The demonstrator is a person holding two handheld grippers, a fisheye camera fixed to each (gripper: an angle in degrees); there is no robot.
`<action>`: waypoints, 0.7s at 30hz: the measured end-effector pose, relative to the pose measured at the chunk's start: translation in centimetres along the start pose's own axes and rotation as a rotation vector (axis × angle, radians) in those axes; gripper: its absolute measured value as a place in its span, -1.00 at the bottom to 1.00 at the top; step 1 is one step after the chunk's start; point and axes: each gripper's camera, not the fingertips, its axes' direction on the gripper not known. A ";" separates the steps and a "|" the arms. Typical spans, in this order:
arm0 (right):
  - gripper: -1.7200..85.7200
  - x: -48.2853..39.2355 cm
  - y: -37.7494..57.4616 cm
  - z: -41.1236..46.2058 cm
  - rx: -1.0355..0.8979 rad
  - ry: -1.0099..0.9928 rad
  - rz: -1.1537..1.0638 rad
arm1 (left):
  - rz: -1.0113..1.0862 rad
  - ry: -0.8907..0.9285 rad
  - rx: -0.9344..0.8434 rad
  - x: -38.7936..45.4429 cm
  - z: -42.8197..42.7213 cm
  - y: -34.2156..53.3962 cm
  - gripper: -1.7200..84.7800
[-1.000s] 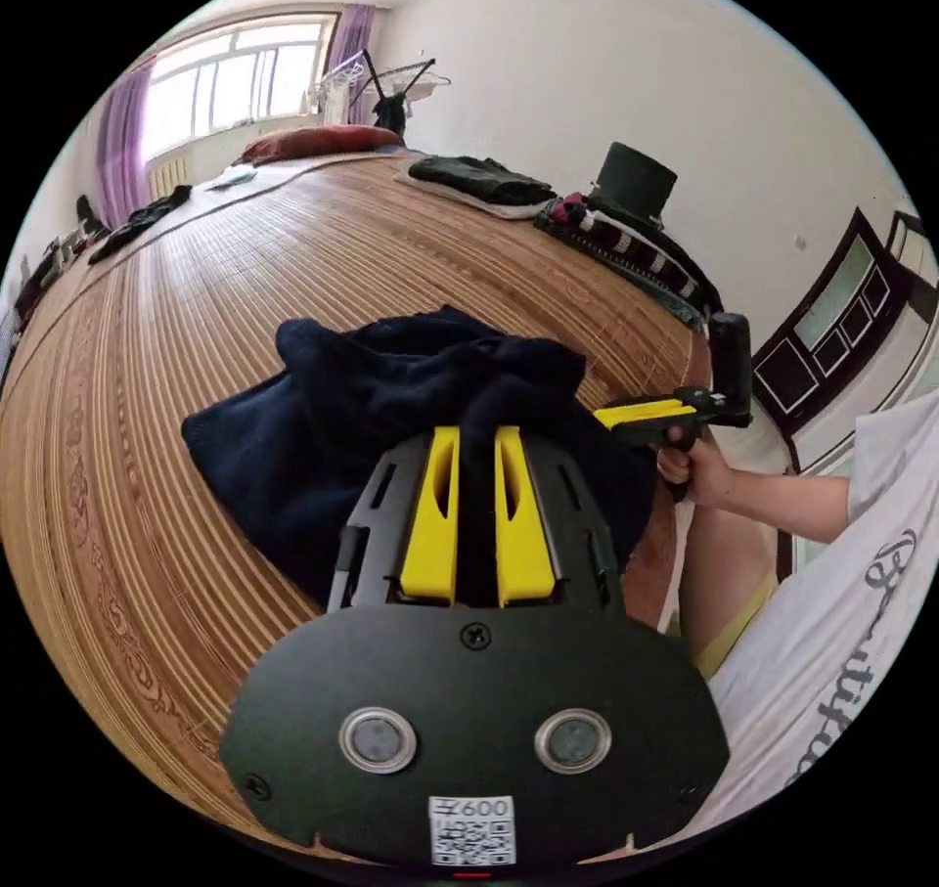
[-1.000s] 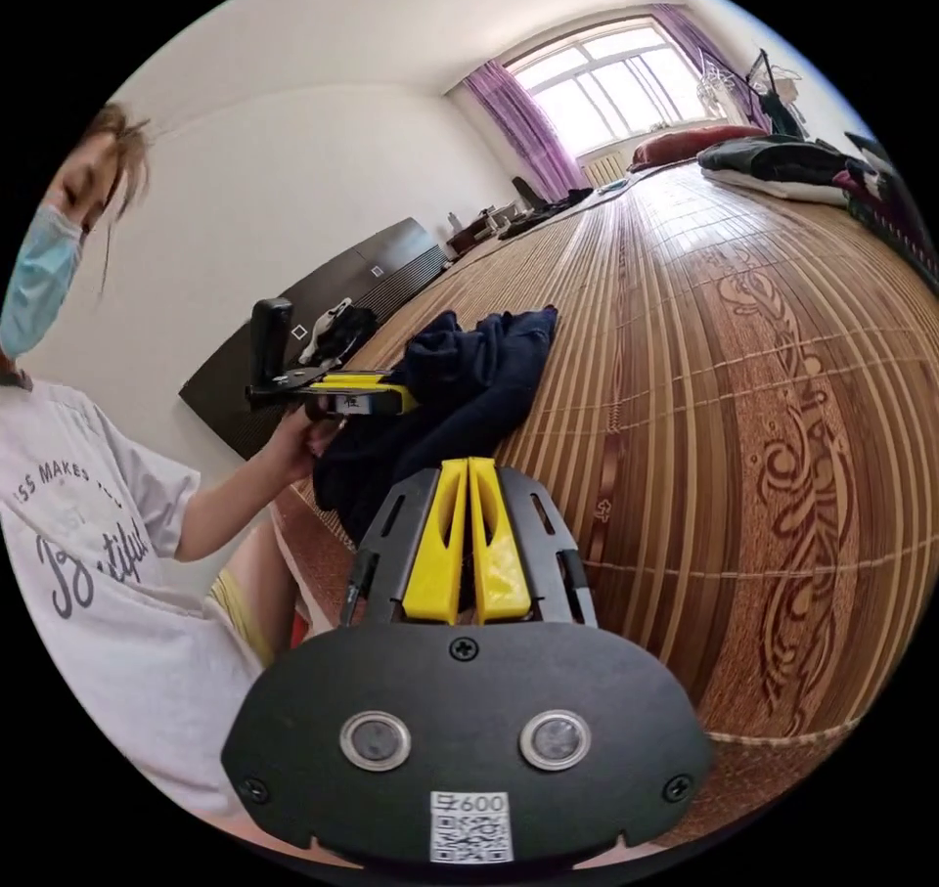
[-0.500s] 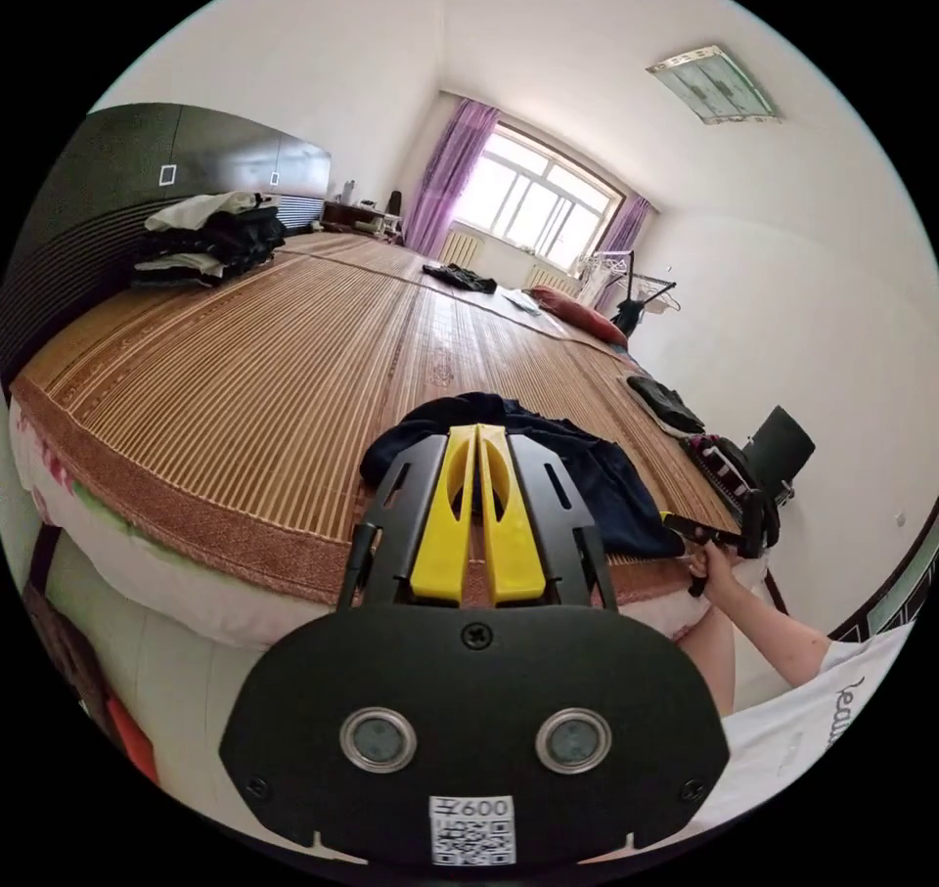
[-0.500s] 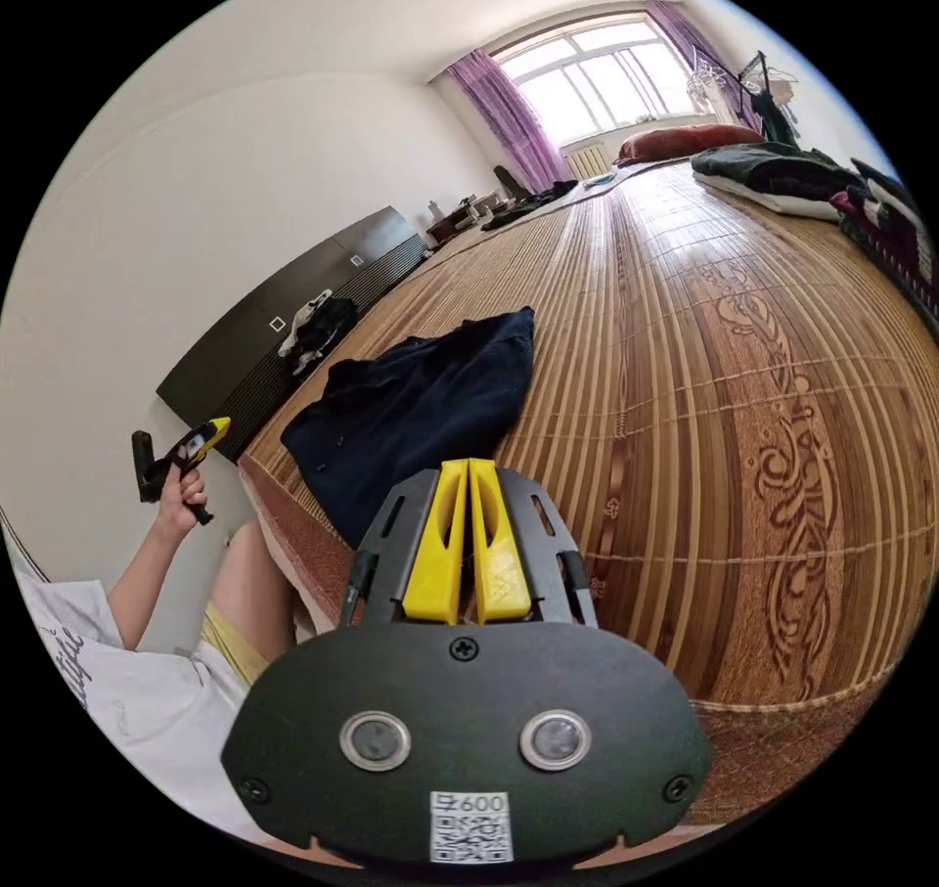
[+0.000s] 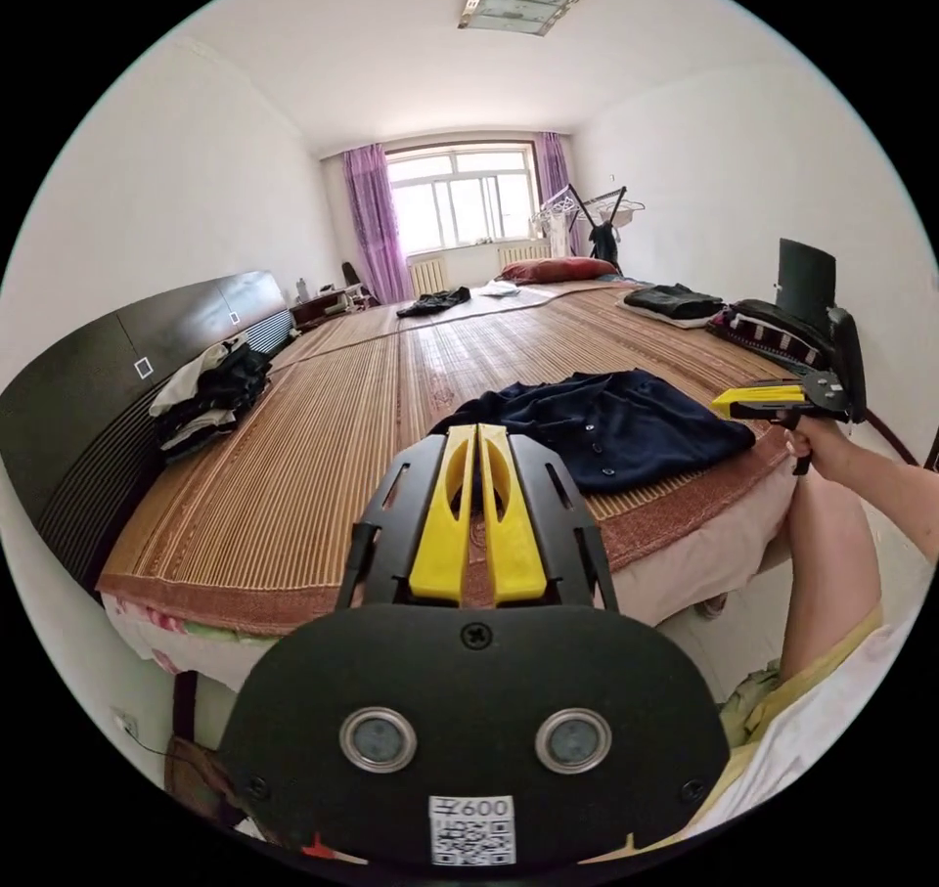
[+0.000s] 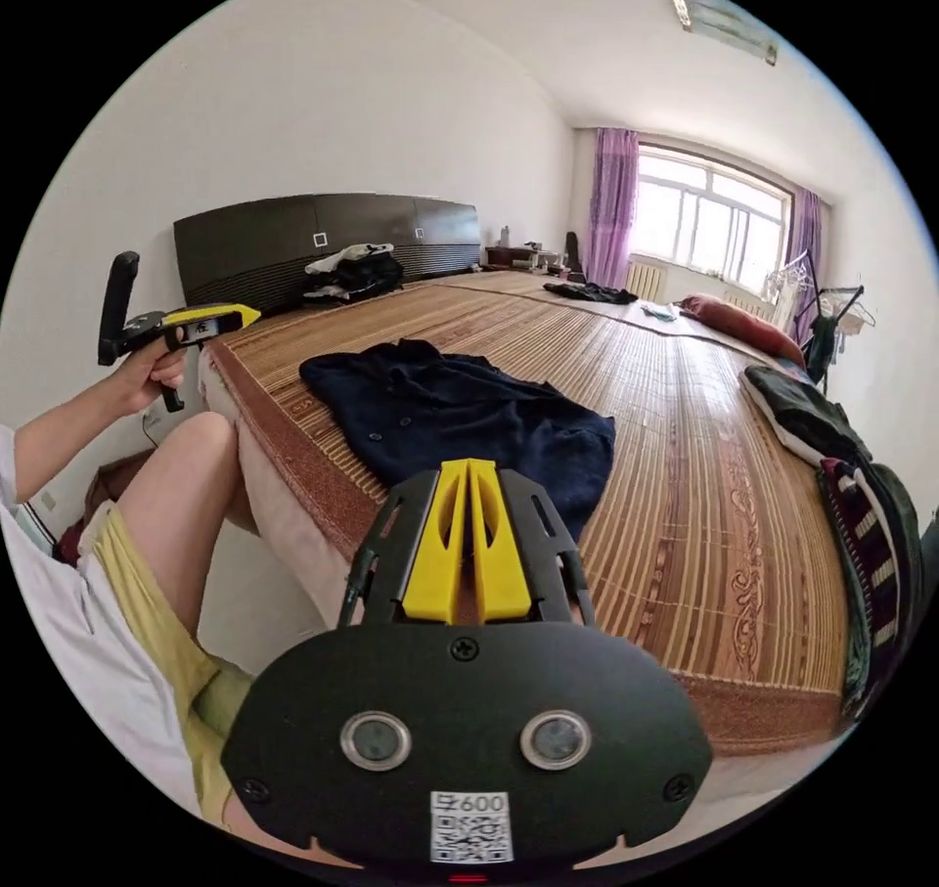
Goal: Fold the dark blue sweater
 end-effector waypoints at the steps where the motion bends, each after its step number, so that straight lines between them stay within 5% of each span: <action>1: -0.98 0.3 -0.5 1.1 -0.018 0.050 -0.003 | 0.011 0.005 -0.002 -0.1 1.0 -0.3 -0.87; 8: -0.85 2.4 -1.7 9.1 -0.247 0.002 0.049 | 0.053 0.117 -0.127 -2.2 14.8 -5.6 -0.57; 14: -0.80 3.4 -2.3 11.0 -0.238 -0.042 0.113 | 0.050 0.159 -0.420 -6.3 27.2 -7.6 -0.77; 19: -0.81 2.4 -2.7 11.7 -0.222 -0.001 0.079 | -0.048 0.243 -0.296 -13.9 26.6 -8.1 -0.89; 21: -0.81 2.9 -2.8 11.9 -0.222 -0.026 0.100 | -0.226 0.481 -0.164 -21.9 26.2 -6.9 -0.90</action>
